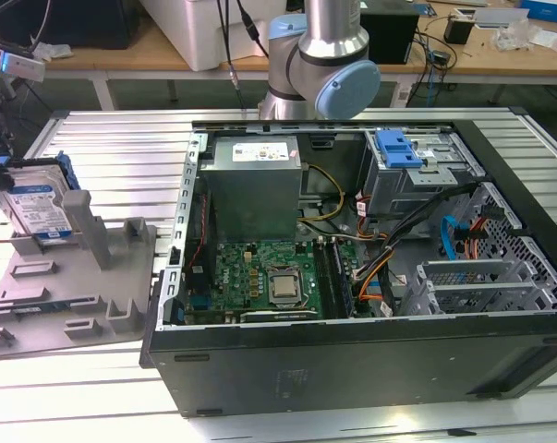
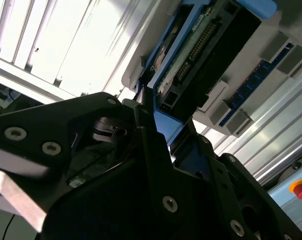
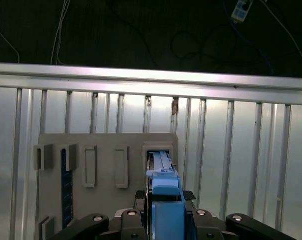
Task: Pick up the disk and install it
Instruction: 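Pick up the disk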
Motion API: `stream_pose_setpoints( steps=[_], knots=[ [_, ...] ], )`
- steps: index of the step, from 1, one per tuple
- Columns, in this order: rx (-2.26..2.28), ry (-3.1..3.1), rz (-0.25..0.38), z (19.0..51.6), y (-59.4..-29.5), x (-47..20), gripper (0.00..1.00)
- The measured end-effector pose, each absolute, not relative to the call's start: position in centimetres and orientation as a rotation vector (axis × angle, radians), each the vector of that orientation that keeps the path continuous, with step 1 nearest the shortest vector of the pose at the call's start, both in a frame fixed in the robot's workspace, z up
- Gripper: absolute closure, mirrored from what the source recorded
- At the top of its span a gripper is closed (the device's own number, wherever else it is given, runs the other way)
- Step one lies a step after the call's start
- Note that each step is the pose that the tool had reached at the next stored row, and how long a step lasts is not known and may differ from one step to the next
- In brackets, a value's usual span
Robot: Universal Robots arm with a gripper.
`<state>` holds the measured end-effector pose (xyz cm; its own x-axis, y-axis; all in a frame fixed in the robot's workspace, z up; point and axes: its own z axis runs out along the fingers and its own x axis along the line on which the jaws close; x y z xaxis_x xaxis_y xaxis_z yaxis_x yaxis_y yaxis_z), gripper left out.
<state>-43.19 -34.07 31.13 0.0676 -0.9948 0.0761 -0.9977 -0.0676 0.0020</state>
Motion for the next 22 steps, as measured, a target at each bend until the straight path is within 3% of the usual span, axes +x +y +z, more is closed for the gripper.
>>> stream_pose_setpoints(
  steps=[22],
  knots=[
    [2.249,-2.102,0.095,34.3,-34.1,-43.2,0.64]
  ],
)
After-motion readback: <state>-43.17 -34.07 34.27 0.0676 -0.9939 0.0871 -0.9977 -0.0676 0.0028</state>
